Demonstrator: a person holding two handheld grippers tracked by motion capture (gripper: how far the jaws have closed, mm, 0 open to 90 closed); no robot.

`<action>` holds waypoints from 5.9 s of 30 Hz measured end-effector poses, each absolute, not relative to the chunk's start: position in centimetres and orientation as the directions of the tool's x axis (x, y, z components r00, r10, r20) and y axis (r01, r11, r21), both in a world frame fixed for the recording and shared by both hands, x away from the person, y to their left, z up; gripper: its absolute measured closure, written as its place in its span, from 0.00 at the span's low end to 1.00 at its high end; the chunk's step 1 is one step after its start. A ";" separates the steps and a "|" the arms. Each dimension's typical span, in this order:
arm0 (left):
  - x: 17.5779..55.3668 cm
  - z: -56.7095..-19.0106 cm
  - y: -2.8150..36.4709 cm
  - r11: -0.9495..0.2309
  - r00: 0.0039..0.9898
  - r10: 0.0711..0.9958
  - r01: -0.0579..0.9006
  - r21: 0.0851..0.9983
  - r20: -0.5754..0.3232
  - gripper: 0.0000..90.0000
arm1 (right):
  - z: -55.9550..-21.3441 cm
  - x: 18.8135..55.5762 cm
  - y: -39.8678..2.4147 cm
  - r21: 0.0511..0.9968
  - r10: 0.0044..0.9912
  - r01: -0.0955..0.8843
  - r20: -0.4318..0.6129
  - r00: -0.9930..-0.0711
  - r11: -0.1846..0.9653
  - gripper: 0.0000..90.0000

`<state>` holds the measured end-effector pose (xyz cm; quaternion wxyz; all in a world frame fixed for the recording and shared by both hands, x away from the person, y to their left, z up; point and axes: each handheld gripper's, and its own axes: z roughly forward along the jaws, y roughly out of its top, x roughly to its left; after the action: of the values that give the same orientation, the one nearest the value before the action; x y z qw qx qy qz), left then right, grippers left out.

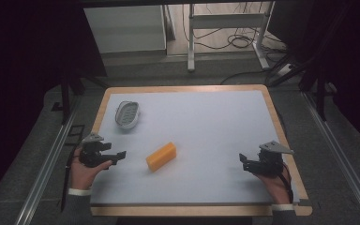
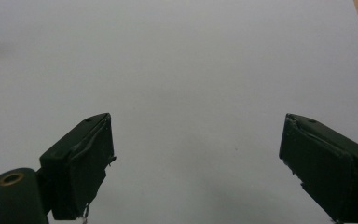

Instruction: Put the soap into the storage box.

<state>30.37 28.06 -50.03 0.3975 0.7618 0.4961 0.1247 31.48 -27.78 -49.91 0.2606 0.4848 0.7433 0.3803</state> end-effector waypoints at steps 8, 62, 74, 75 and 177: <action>30.2 -48.8 28.2 -0.202 0.466 0.863 0.673 0.712 -0.196 0.21 | -49.9 31.4 -28.0 0.821 0.917 0.520 -0.012 -0.399 0.237 0.11; 31.0 -44.9 19.5 -0.468 0.665 0.743 0.600 0.649 -0.079 0.23 | -49.8 31.0 -28.5 0.821 0.927 0.523 -0.020 -0.374 0.229 0.11; 31.5 -45.1 16.9 -0.530 0.703 0.709 0.585 0.614 -0.058 0.22 | -49.8 30.9 -28.5 0.824 0.930 0.520 -0.024 -0.366 0.226 0.11; 31.6 -45.0 16.8 -0.530 0.705 0.707 0.583 0.616 -0.059 0.22 | -49.8 30.9 -28.6 0.823 0.931 0.521 -0.027 -0.365 0.228 0.11; 36.9 -44.2 18.2 -0.468 0.641 0.744 0.702 0.537 -0.189 0.68 | -49.5 30.5 -29.3 0.844 0.944 0.506 -0.004 -0.329 0.180 0.11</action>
<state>36.92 18.16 -44.20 0.2963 0.8559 0.4224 0.0357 30.46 -29.33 -49.50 0.2800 0.5068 0.7151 0.3916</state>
